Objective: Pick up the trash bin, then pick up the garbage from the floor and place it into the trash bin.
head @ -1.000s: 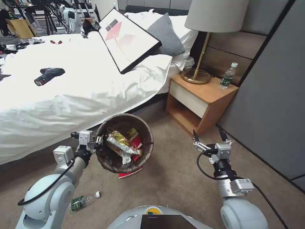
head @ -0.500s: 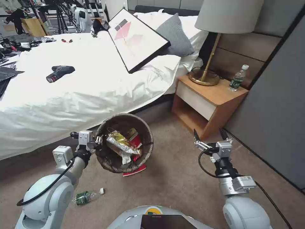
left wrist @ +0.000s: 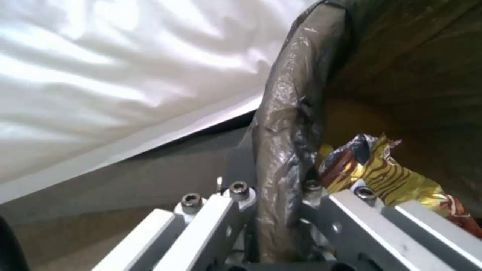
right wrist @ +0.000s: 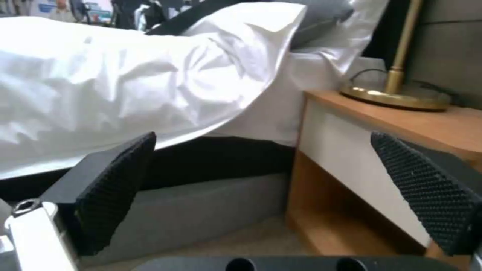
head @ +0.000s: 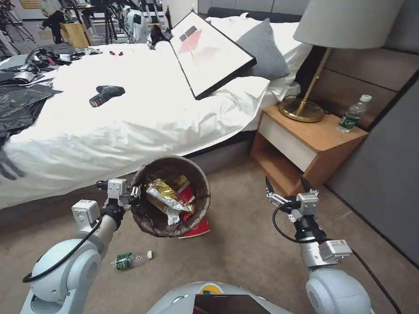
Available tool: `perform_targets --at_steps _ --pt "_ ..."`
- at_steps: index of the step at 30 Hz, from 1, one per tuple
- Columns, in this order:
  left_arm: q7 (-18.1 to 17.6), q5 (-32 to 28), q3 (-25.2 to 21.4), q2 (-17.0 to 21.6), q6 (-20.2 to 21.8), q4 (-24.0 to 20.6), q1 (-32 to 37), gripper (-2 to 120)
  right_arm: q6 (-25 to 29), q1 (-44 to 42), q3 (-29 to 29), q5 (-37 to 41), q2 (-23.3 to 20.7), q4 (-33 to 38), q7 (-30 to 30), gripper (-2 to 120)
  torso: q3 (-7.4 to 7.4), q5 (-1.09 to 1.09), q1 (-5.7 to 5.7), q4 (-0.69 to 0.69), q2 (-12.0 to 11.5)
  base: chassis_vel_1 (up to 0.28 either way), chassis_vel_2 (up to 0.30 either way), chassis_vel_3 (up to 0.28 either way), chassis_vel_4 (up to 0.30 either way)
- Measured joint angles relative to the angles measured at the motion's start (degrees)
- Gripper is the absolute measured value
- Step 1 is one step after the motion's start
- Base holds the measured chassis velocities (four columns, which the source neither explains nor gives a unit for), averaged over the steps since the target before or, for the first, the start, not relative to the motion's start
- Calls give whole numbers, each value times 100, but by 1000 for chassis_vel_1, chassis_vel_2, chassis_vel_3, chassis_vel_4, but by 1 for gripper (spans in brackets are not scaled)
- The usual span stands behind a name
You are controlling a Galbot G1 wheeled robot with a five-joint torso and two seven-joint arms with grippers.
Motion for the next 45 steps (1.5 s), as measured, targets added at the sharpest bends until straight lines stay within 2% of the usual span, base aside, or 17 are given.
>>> perform_targets --at_steps 45 --pt "16 -11 21 1 -29 -13 -14 2 -97 15 -22 99 -55 -24 27 100 0 0 0 1 0 51 51 52 53"
